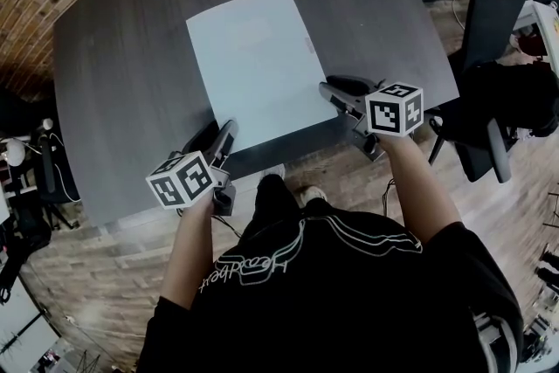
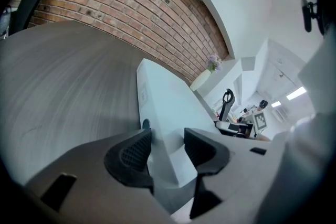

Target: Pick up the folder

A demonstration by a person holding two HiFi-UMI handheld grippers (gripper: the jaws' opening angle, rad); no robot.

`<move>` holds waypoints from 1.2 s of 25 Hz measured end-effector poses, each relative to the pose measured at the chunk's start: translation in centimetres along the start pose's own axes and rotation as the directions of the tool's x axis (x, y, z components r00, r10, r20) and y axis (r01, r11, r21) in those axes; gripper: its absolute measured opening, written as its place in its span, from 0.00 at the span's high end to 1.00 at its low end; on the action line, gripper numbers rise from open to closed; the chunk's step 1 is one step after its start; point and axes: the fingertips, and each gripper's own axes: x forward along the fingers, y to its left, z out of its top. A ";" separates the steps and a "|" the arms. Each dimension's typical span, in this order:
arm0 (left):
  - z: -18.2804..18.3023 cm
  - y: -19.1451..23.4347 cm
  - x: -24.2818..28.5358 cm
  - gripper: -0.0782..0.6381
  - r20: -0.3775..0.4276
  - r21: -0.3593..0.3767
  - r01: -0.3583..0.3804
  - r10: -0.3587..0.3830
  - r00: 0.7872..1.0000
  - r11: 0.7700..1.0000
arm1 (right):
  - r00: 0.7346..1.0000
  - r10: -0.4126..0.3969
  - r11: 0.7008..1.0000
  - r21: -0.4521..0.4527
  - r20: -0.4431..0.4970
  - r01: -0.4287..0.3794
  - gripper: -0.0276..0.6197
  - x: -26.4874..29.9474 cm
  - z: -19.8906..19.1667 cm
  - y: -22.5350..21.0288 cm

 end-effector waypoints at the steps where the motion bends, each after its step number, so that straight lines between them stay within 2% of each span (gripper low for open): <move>1: -0.1 0.0 -0.1 0.62 0.000 -0.003 -0.002 0.002 1.000 1.000 | 1.000 0.001 1.000 0.000 -0.002 -0.001 0.82 -0.1 -0.1 0.1; 30: -6.2 -2.3 -3.2 0.62 0.028 -0.045 -0.046 0.047 0.998 0.998 | 0.999 0.046 0.999 0.003 -0.022 -0.046 0.82 -4.2 -5.3 2.0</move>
